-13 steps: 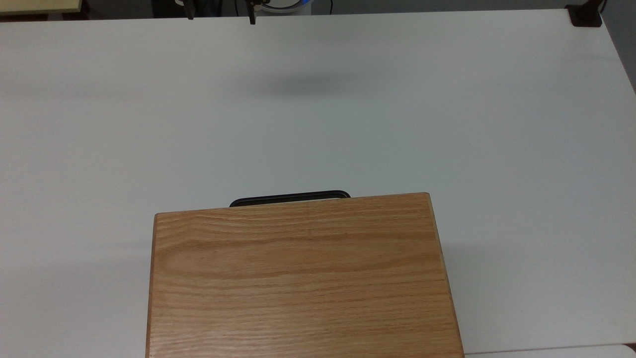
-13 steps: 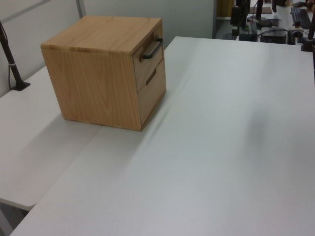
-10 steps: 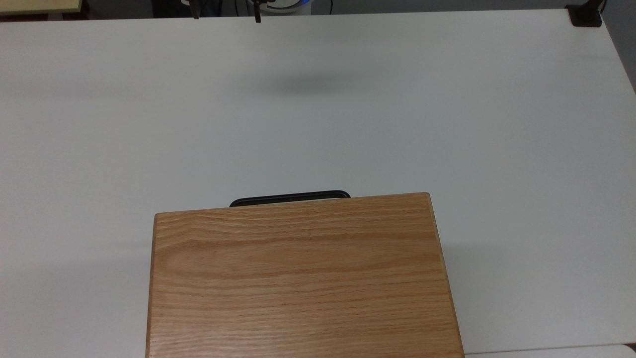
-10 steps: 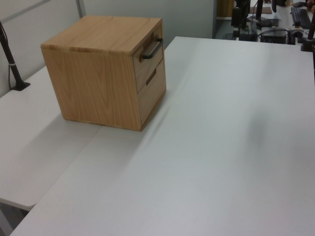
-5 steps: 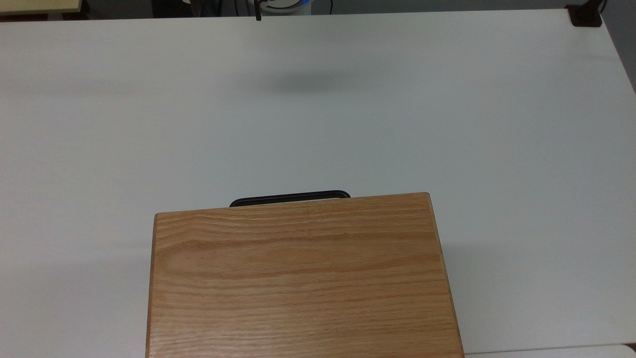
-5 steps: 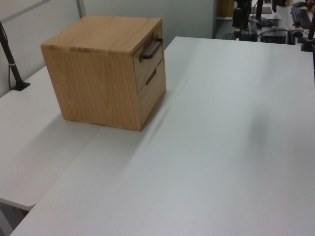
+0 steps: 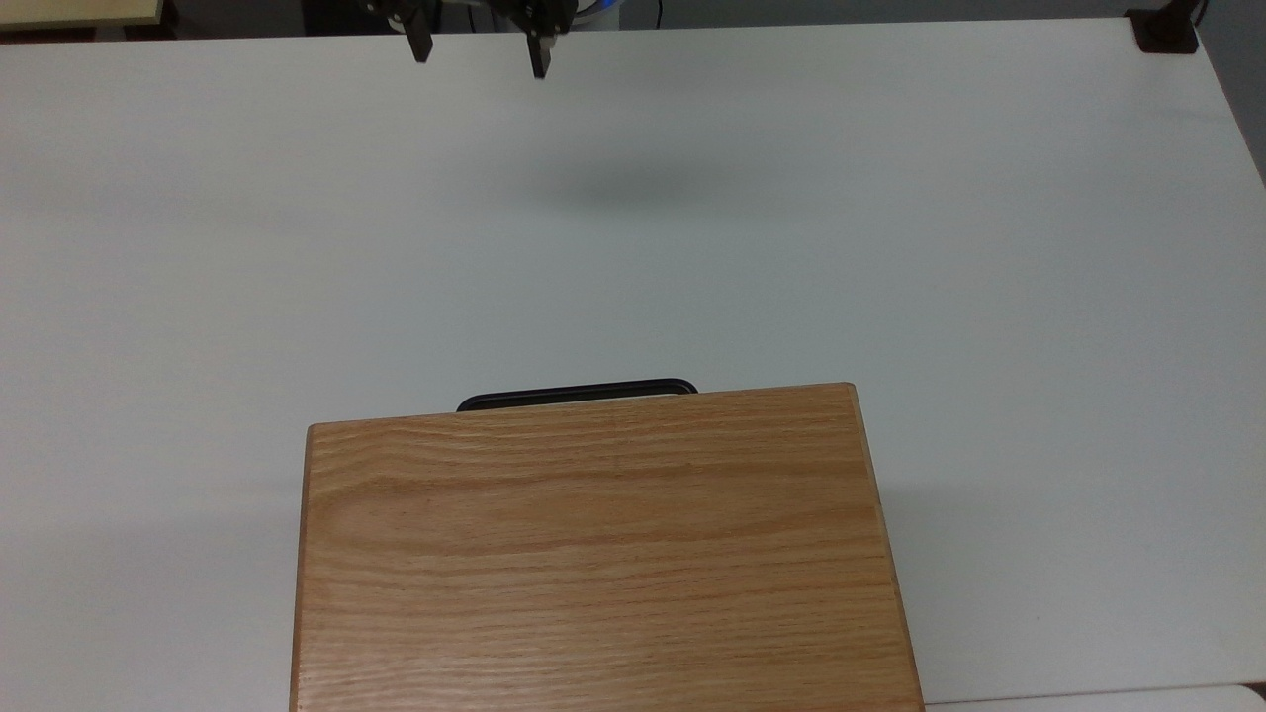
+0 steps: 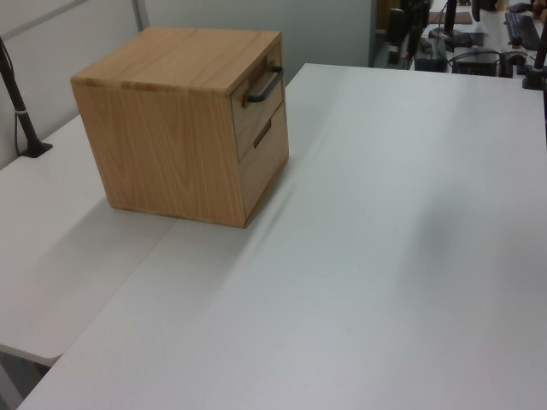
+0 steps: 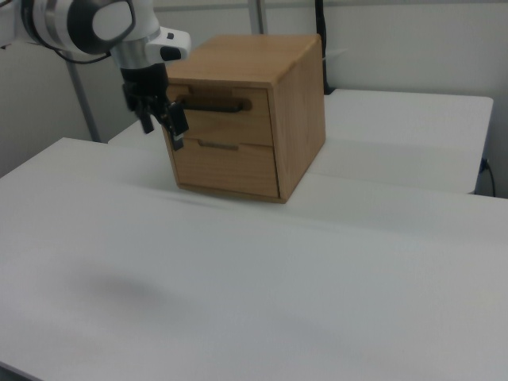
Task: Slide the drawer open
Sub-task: 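Lower the gripper down to the black handle of the upper drawer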
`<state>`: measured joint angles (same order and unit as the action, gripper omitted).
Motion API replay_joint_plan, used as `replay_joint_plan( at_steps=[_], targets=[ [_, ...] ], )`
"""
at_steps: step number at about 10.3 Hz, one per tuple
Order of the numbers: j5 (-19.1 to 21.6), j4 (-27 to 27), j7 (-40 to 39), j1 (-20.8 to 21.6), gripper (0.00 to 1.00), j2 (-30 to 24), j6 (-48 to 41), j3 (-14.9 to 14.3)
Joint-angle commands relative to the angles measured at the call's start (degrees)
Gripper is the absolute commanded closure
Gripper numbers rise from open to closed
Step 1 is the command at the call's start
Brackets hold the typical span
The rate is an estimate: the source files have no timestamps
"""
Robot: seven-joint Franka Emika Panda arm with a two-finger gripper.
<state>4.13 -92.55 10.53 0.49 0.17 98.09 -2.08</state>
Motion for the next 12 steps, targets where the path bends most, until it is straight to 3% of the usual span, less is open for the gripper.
replay_joint_plan(
  at_steps=[1, 3, 5, 8, 12],
  targets=[
    [1.40, -0.70, 22.59, 1.62, 0.00, 2.98, 12.94, -0.38],
    [2.10, 1.48, 46.47, 1.71, 0.02, 7.62, 23.58, -0.90],
    [2.90, 3.34, 57.63, 1.88, 0.03, 10.45, 28.54, -0.82],
    [2.72, 3.43, 66.08, 3.63, 0.14, 15.97, 40.64, -0.65],
    [2.55, 5.45, 66.99, 5.57, 0.24, 21.97, 53.67, -0.56]
  ],
)
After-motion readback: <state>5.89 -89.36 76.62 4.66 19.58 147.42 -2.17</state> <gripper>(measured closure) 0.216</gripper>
